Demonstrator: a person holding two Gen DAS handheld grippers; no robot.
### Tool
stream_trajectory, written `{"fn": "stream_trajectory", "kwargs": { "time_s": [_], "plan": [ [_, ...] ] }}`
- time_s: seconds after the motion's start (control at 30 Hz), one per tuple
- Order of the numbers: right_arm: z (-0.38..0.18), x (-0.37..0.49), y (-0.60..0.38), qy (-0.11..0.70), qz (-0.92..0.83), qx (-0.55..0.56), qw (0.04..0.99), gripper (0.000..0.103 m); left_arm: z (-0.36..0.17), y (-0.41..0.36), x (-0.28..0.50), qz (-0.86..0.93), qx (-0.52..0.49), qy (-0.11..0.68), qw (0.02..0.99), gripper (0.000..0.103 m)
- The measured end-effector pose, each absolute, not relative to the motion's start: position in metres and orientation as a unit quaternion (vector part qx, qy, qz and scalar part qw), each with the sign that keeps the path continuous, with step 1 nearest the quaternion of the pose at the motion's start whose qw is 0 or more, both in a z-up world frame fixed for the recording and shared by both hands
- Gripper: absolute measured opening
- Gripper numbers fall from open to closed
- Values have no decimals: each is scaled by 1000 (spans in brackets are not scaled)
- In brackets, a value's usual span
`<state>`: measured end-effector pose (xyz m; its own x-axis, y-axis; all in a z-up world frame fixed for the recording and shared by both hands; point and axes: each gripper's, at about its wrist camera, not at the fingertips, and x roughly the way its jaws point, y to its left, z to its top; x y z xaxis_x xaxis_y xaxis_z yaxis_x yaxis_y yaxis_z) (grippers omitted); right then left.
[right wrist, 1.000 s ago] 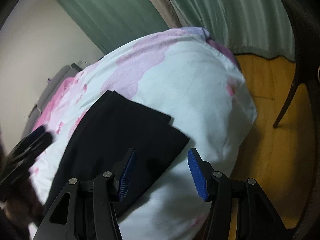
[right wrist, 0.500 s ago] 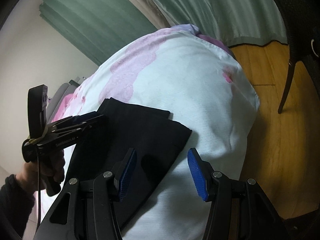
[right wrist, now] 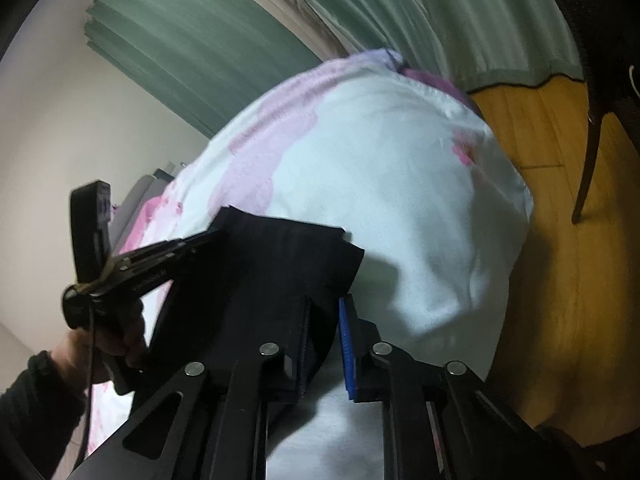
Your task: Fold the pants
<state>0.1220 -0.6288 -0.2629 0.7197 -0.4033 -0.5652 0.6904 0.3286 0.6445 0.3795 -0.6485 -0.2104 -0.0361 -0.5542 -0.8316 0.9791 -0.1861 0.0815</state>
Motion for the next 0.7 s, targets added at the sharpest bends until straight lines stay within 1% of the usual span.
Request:
{"fn": "stream_trajectory", "kwargs": {
  "time_s": [0.17, 0.33, 0.4, 0.5, 0.7],
  "plan": [
    [-244, 125, -628, 138, -343, 440, 818, 12, -194, -647, 377, -669, 380, 248, 589, 5],
    [-232, 137, -644, 121, -335, 435, 827, 12, -169, -651, 397, -658, 363, 236, 616, 5],
    [-230, 145, -652, 118, -331, 438, 828, 12, -170, -656, 403, -649, 362, 238, 626, 5],
    [-234, 152, -657, 124, -330, 447, 822, 12, -185, -665, 412, -635, 365, 261, 628, 5],
    [-257, 147, -660, 156, -331, 457, 811, 12, -204, -666, 411, -638, 358, 279, 622, 5]
  ]
}}
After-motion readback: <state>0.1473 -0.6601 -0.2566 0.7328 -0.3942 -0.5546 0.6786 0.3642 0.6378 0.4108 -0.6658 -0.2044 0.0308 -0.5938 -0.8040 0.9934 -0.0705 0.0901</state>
